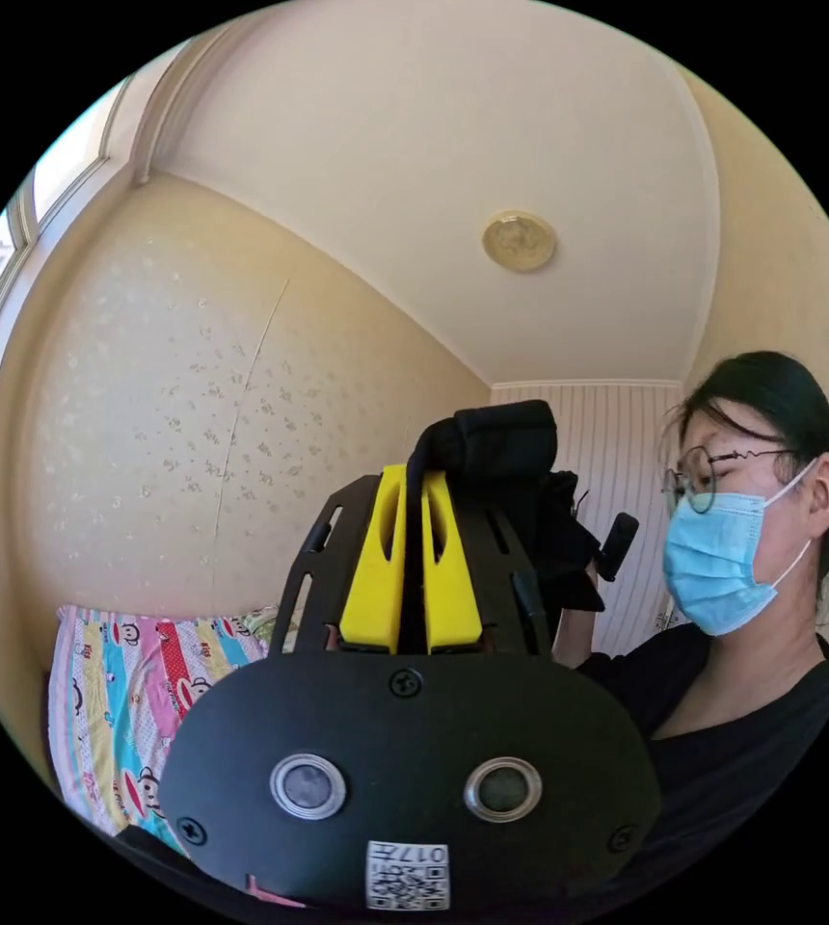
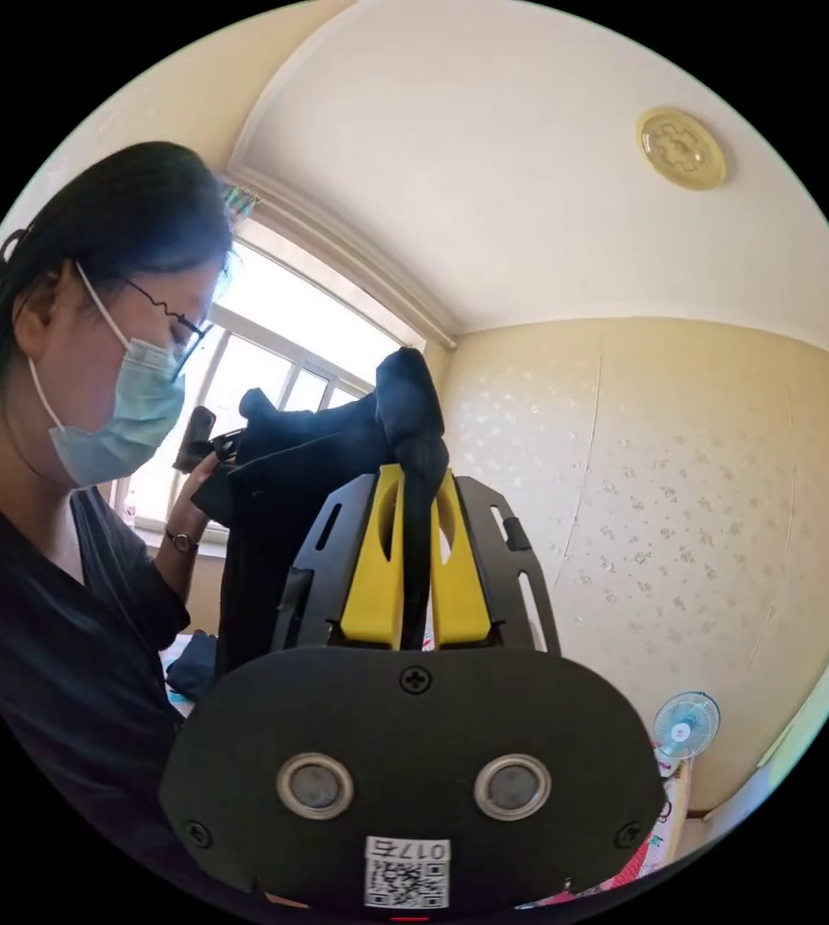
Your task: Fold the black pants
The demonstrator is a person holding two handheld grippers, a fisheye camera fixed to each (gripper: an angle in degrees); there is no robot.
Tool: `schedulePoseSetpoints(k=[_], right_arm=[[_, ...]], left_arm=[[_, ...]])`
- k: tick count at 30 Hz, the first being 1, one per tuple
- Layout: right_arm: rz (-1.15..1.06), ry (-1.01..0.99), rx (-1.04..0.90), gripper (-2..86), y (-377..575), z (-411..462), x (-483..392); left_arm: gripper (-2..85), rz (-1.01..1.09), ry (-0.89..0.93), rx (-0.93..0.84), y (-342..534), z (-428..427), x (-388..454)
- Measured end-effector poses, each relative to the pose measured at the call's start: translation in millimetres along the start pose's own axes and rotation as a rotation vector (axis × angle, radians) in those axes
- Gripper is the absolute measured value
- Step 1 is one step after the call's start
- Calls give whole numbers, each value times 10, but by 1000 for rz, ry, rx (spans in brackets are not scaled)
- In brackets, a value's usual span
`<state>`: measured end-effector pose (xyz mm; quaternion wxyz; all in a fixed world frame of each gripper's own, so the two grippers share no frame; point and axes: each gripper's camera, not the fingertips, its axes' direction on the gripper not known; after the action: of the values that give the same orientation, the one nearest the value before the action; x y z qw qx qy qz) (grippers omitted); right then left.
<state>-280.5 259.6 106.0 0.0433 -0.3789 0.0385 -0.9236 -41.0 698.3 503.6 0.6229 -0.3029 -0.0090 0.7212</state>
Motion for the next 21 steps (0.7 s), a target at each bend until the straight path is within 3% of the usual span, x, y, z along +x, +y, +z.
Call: schedulePoseSetpoints(k=[4, 8, 10, 12, 14, 18, 21], right_arm=[[153, 21, -231, 28, -17, 1570, 918], [355, 62, -427, 53, 477, 3603, 2159], [581, 160, -597, 71, 1193, 4527, 2732], [760, 197, -646, 73, 1795, 4781, 2833], [787, 162, -674, 71, 2401, 4919, 2678], [838, 81, -1162, 70, 4284, 5071, 1748], [938, 33, -1512, 68, 5383, 4733, 799]], left_arm=[[1, -267, 3, -136, -738, 886, -1459], [36, -398, -232, -273, -1112, 2095, -3242], [48, -535, -358, -394, -872, 2186, -3791], [48, -618, -388, -421, -488, 1960, -4126], [40, -694, -387, -506, 278, 1484, -4437], [45, -923, -468, -860, 1919, 422, -4597], [55, -1102, -522, -1148, 2953, -782, -4232]])
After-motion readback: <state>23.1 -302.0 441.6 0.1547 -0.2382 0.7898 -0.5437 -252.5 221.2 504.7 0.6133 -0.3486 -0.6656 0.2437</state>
